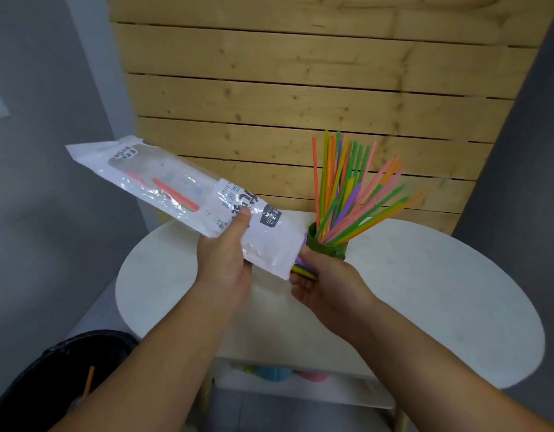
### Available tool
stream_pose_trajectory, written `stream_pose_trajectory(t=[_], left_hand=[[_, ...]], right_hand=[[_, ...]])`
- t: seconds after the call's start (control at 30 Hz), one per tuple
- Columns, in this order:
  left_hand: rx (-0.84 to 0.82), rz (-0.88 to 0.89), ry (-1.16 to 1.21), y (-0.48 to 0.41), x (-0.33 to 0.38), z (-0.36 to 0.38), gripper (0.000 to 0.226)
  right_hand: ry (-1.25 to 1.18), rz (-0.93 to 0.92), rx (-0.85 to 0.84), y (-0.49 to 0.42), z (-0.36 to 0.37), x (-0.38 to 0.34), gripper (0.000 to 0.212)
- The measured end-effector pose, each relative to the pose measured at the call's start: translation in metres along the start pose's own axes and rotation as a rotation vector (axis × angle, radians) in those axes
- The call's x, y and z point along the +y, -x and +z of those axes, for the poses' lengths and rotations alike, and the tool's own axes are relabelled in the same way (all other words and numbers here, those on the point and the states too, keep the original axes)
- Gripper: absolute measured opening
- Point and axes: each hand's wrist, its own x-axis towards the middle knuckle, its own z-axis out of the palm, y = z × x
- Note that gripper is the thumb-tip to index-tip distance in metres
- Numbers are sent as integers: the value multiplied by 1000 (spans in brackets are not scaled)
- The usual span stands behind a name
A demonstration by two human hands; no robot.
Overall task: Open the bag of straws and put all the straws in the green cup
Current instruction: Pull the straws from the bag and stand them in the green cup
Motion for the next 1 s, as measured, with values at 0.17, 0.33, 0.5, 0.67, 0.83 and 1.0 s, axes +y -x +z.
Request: stream_pose_trajectory(t=[0.17,0.33,0.5,0.67,0.83,1.0], left_hand=[[21,-117,62,-5,0,-8,35],[8,-235,113,-2,-2,-5,33],[1,-297,137,0,-11,-3,40],[12,-307,143,0,-13,-1,35],[17,-327,149,0,-17,0,38],[2,-327,169,-6,-17,-8,42]], right_hand=[[-62,-105,-50,0,-9,-8,5],[-343,-134,-82,3,-8,-12,5],[-399,-170,-55,4,2,-5,2],[-284,-240,9,1,4,-3,9],[-210,-297,109,1,1,-5,15],[-117,-388,190,6,-4,-16,16]])
